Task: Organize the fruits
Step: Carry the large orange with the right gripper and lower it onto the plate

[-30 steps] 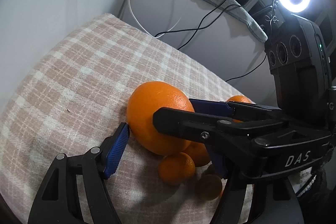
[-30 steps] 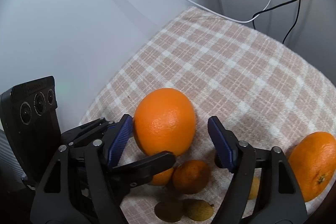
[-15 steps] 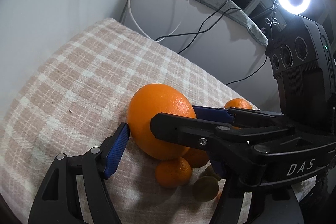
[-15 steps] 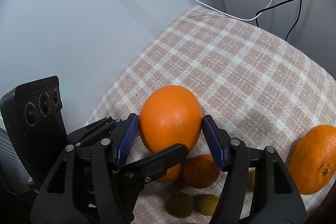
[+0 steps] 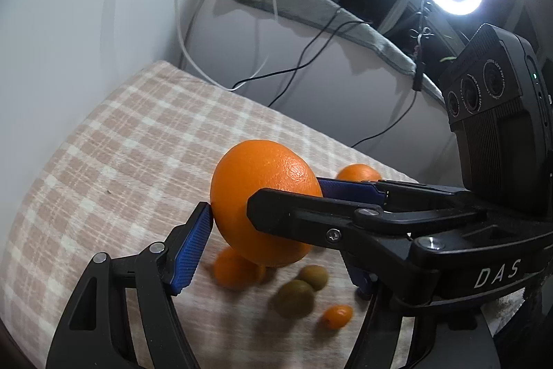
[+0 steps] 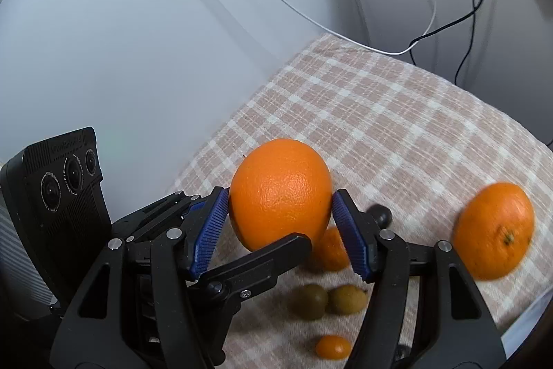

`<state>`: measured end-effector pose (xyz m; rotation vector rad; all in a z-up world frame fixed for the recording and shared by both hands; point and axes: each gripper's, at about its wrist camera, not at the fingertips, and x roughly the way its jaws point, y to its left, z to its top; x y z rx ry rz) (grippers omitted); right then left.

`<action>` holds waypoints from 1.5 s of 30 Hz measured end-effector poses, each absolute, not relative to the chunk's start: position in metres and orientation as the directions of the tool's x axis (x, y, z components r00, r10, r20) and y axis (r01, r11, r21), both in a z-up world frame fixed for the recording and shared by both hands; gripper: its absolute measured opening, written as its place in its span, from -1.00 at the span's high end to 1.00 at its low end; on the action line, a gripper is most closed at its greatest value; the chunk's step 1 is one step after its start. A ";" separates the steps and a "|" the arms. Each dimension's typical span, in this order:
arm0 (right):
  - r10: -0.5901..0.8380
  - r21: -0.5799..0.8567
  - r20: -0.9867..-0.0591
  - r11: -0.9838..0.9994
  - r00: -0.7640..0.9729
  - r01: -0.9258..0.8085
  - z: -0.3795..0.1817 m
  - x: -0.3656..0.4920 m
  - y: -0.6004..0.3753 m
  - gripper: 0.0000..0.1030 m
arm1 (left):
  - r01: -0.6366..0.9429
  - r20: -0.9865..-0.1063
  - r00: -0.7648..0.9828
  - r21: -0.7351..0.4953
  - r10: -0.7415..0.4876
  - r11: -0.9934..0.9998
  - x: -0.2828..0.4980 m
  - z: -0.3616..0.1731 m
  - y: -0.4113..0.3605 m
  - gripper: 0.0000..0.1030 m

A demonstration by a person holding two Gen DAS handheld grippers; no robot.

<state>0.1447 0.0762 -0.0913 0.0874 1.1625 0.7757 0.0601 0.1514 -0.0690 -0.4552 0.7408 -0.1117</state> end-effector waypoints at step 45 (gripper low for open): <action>0.574 0.522 -0.730 0.819 0.370 -0.239 -0.037 0.080 -0.147 0.15 | 0.321 -0.571 0.701 -0.281 -0.427 0.904 0.058 -0.042 -0.070 -0.19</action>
